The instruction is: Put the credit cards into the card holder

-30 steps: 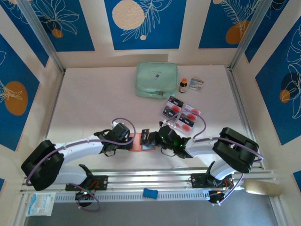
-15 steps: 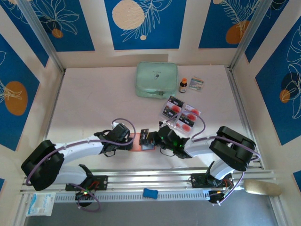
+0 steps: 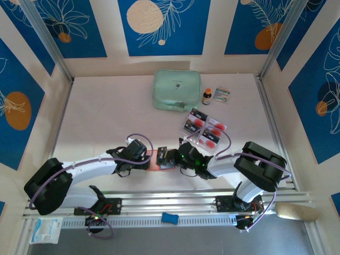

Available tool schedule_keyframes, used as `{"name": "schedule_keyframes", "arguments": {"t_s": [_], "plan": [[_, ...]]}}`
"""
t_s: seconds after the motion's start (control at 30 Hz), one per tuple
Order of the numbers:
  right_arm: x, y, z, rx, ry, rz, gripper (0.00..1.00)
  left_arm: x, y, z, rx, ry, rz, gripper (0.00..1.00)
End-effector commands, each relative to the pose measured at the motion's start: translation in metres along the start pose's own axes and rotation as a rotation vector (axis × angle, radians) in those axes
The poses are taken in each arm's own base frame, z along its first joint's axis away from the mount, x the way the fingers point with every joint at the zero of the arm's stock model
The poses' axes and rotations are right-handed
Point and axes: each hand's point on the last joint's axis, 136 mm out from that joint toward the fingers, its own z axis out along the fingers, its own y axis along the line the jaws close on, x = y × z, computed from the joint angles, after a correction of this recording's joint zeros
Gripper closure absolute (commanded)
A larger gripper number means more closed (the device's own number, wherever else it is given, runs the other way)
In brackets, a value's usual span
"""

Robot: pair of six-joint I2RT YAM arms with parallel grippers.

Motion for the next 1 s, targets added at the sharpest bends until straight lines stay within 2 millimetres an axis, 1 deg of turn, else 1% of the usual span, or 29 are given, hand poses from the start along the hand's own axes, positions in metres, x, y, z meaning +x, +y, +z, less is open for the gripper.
{"name": "schedule_keyframes", "arguments": {"t_s": [0.0, 0.3, 0.63, 0.87, 0.97], "plan": [[0.009, -0.008, -0.001, 0.02, 0.025, 0.008, 1.0, 0.009, 0.007, 0.001, -0.031, 0.013, 0.002, 0.0], [0.016, -0.015, 0.0, 0.067, 0.06, 0.034, 1.0, 0.009, 0.007, 0.001, -0.03, 0.013, 0.004, 0.0], [0.018, -0.024, -0.005, 0.124, 0.068, 0.059, 1.0, 0.009, 0.007, 0.001, -0.033, 0.014, 0.003, 0.0], [0.021, -0.021, -0.003, 0.125, 0.09, 0.053, 1.0, 0.01, 0.008, 0.002, -0.034, 0.014, 0.001, 0.0], [0.022, -0.017, -0.001, 0.114, 0.103, 0.043, 1.0, 0.01, 0.008, 0.002, -0.034, 0.015, 0.002, 0.0]]}}
